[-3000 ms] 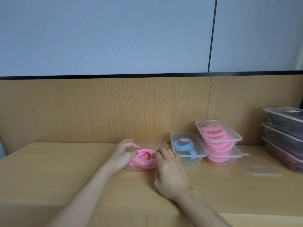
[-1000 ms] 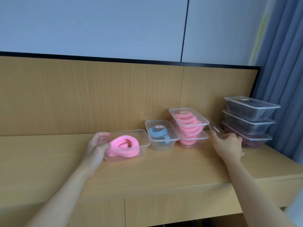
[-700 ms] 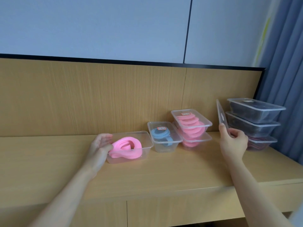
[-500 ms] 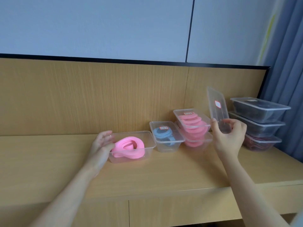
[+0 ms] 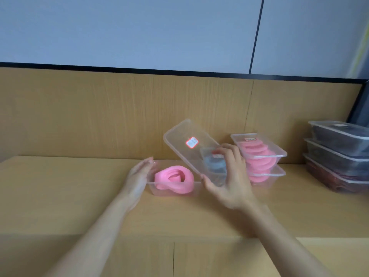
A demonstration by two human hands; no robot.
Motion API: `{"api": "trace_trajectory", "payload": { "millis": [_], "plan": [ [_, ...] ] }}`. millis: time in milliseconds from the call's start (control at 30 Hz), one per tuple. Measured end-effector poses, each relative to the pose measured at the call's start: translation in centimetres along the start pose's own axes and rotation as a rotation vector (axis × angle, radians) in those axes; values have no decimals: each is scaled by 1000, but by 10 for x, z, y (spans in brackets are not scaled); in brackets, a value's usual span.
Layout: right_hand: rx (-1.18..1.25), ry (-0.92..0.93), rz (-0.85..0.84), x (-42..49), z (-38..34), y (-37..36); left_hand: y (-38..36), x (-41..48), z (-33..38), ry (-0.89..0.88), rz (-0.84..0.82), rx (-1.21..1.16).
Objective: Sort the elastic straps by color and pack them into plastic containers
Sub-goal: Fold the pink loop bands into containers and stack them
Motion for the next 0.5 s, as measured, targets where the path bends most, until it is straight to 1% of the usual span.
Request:
{"api": "trace_trajectory", "payload": {
  "millis": [100,200,367,500],
  "plan": [
    [-79,67,-201,-1,-14,-30,-2,-2,0,58,-24,-74],
    [-98,123,-328,1,-22,-47,2,0,-2,80,-20,-144],
    [-41,173,-450,9,-24,-58,4,2,-1,23,-19,-114],
    [-58,223,-458,14,-23,-59,9,5,-3,41,13,-137]
  ]
}}
Point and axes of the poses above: each hand's wrist, its own x-axis towards the middle knuckle, its own y-axis out of the back of the hand, z = x × y, the point moved 7 cm from there along x, towards the middle knuckle, and after that the axes turned 7 degrees about -x, right-handed, at the moved point
